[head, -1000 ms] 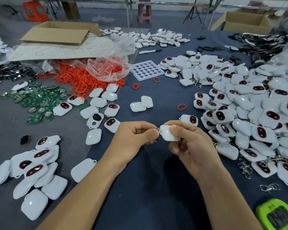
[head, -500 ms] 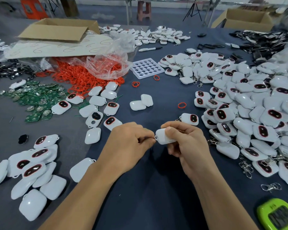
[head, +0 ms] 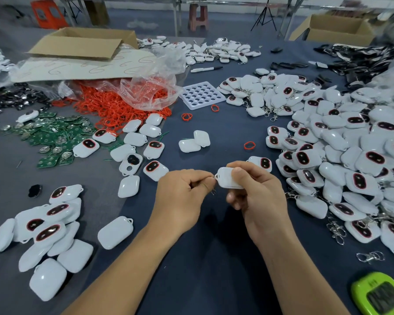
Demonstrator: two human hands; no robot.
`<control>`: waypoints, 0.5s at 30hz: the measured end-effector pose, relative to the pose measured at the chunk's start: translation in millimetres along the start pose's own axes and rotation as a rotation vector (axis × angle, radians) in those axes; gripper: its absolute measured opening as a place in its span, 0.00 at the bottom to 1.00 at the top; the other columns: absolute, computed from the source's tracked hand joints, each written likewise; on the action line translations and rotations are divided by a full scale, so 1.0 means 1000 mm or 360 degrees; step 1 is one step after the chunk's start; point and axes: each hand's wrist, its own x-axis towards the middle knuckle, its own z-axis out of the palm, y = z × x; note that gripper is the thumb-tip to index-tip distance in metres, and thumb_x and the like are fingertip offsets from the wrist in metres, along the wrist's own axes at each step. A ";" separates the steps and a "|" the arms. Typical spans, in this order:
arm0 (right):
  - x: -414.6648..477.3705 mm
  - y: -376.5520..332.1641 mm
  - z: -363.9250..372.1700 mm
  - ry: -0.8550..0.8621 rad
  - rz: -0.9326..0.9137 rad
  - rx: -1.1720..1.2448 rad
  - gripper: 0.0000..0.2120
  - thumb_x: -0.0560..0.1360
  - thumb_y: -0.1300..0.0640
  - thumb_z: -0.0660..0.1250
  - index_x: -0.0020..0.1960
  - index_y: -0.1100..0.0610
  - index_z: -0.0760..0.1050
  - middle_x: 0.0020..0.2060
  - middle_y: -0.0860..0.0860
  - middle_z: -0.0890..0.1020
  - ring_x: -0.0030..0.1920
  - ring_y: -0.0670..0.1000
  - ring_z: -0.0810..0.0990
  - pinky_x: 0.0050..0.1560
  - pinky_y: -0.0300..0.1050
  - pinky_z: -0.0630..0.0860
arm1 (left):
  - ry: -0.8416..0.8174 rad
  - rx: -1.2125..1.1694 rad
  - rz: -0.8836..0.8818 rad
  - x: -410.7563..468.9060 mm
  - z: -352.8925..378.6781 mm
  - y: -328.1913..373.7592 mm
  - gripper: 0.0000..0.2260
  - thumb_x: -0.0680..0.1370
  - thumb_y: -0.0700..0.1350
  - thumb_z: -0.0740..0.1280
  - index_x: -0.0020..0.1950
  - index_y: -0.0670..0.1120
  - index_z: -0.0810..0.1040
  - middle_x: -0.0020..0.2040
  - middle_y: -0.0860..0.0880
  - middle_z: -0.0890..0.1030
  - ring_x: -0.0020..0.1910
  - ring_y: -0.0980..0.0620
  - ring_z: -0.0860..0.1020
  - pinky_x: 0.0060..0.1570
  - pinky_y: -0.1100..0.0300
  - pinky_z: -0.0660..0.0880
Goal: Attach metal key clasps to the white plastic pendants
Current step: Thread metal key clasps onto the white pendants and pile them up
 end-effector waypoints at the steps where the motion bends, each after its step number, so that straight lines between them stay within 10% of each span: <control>1: -0.001 0.000 -0.001 0.0021 -0.0054 -0.0068 0.14 0.81 0.67 0.66 0.43 0.54 0.85 0.37 0.55 0.85 0.24 0.51 0.74 0.22 0.39 0.67 | 0.0022 0.0218 0.0103 -0.002 0.000 -0.001 0.06 0.77 0.49 0.68 0.43 0.52 0.83 0.33 0.51 0.79 0.38 0.53 0.74 0.40 0.61 0.70; 9: -0.002 0.005 0.000 0.0130 -0.0162 -0.0277 0.13 0.79 0.67 0.68 0.43 0.53 0.86 0.36 0.54 0.85 0.24 0.51 0.76 0.23 0.41 0.69 | 0.0205 0.0925 0.0639 -0.004 0.007 -0.005 0.13 0.76 0.40 0.71 0.32 0.45 0.76 0.28 0.50 0.70 0.32 0.48 0.68 0.35 0.57 0.61; 15: 0.002 -0.001 0.000 0.0016 0.0149 0.0220 0.12 0.83 0.66 0.64 0.47 0.58 0.84 0.38 0.56 0.86 0.24 0.49 0.75 0.22 0.39 0.68 | -0.0102 -0.0316 -0.0084 0.000 0.004 0.002 0.09 0.77 0.46 0.71 0.47 0.61 0.85 0.38 0.56 0.84 0.37 0.61 0.77 0.38 0.68 0.73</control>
